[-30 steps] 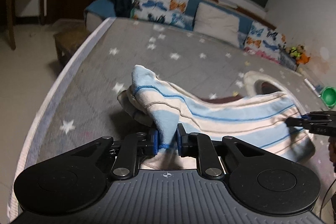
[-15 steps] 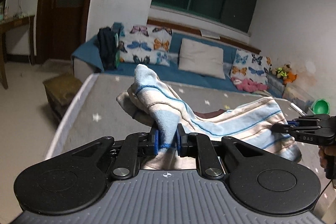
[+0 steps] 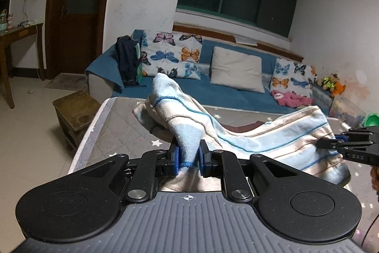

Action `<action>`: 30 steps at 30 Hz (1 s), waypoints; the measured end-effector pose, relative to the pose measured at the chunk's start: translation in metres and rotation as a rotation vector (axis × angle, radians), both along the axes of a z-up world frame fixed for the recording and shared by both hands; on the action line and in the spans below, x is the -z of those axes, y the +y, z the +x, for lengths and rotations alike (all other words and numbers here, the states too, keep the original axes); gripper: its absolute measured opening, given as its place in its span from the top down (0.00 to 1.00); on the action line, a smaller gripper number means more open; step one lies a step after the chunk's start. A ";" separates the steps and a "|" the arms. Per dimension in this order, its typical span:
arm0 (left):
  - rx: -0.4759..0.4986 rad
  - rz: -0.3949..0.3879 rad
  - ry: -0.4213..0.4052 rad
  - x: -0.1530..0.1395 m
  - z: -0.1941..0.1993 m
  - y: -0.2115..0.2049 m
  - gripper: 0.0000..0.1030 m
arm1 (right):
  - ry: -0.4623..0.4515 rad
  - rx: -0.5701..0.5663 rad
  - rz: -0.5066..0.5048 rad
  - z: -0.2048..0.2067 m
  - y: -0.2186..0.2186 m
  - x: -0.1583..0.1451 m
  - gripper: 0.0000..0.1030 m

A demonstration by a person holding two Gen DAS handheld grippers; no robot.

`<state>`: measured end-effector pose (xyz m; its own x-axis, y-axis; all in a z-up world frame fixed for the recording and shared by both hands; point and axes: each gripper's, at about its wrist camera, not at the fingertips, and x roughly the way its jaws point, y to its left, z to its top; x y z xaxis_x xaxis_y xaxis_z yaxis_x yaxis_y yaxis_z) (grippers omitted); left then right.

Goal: Fold clothes

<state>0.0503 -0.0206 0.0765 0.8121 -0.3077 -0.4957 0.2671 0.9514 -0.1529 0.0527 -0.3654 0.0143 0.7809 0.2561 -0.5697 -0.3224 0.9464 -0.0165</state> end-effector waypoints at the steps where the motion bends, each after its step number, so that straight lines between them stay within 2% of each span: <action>1: -0.003 0.002 0.006 0.002 0.003 0.001 0.84 | 0.004 0.002 -0.002 0.003 0.001 0.002 0.85; 13: -0.054 0.022 0.145 0.056 0.051 0.017 0.84 | 0.060 0.023 -0.026 0.040 0.009 0.023 0.85; 20: -0.088 0.050 0.214 0.086 0.064 0.027 0.80 | 0.118 0.057 -0.052 0.046 0.007 0.046 0.79; 24: -0.108 0.059 0.222 0.090 0.065 0.032 0.77 | 0.130 0.074 -0.060 0.043 0.006 0.048 0.73; 30: -0.121 0.101 0.185 0.084 0.052 0.032 0.72 | 0.127 0.099 -0.076 0.037 0.002 0.048 0.62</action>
<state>0.1025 0.0113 -0.0078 0.7325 -0.1550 -0.6629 0.1263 0.9878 -0.0913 0.0902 -0.3633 -0.0340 0.7208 0.1343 -0.6800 -0.2320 0.9712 -0.0541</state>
